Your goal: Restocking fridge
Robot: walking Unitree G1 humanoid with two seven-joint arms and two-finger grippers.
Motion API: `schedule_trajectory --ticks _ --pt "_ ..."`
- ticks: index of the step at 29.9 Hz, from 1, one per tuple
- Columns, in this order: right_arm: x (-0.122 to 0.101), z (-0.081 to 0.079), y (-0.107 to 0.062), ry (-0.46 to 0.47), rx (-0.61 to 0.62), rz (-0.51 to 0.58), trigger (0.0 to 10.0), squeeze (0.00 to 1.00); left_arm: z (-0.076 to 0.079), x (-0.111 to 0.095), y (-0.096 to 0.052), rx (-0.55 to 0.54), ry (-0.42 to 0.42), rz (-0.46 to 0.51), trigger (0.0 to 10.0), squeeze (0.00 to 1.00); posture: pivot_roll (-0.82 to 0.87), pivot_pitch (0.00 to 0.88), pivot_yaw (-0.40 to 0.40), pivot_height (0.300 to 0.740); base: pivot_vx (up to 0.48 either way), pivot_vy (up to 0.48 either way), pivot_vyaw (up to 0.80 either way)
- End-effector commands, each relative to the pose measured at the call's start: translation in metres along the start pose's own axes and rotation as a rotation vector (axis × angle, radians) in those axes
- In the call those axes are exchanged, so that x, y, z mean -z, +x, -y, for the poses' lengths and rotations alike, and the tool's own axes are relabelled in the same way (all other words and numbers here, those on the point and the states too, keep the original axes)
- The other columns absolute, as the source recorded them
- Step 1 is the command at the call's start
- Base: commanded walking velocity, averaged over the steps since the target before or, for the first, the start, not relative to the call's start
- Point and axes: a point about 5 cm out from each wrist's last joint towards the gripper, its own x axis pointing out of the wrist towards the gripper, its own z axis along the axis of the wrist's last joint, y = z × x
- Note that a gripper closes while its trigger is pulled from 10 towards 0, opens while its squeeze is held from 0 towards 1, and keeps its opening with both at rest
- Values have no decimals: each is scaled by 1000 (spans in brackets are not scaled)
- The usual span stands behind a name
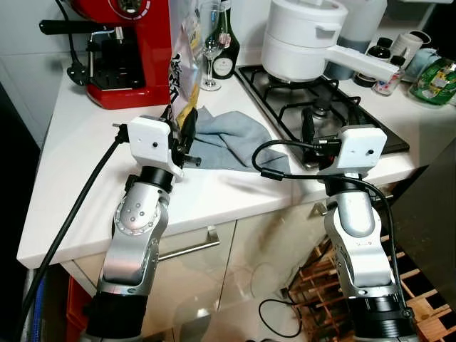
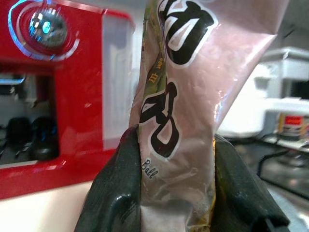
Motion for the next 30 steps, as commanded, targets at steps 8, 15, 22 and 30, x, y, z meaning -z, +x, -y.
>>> schedule_trajectory --ticks 8,15,22,30 --pt "27 -8 6 132 -37 -152 10000 0 7 11 5 -65 3 -49 10000 0 -21 0 -78 740 -124 0 0" --pt "25 -15 11 131 -87 -142 10000 0 10 9 9 -83 10 -41 10000 0 -22 0 -85 740 -269 0 0" --pt "24 -15 14 143 -97 -138 10000 0 13 9 10 -93 16 -33 10000 0 -23 0 -83 740 -274 0 0" --pt "25 -16 12 141 -100 -137 10000 0 14 8 12 -93 22 -26 10000 0 -31 0 -71 740 -268 0 0"
